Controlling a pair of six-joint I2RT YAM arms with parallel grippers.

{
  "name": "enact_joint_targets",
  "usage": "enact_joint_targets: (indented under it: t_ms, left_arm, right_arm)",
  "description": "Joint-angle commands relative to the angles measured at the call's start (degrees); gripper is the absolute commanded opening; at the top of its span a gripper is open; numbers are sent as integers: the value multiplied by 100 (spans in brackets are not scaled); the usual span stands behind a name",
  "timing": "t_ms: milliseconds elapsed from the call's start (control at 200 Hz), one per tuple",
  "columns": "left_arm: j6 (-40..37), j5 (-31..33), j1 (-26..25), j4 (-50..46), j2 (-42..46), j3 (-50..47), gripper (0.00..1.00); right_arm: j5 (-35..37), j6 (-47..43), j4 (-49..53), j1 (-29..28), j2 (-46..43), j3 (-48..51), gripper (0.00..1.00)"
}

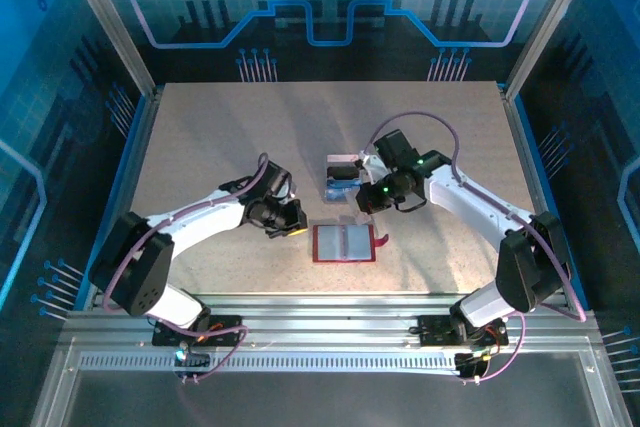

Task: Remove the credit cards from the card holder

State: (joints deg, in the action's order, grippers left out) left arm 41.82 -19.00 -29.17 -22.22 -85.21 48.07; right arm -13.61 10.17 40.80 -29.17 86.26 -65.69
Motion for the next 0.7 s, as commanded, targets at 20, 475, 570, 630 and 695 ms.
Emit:
enact_joint_targets:
  t_ms: [20, 475, 570, 630, 695]
  left_arm:
    - [-94, 94, 195, -15, 355, -254, 11]
    - [-121, 195, 407, -129, 948, -653, 11]
    - [-177, 197, 477, -220, 986, -615, 11]
    - [-220, 204, 515, -256, 1014, -595, 12]
    - [-236, 192, 560, -270, 1057, -571, 13]
  right_arm:
    - [505, -1563, 421, 61, 65, -260, 0]
    - [605, -4840, 1757, 60, 1417, -2382, 0]
    - [711, -5176, 2000, 86, 1838, -2890, 0]
    - [837, -5315, 2131, 104, 2103, -3206, 0]
    - [948, -5437, 2347, 107, 2417, -3608, 0]
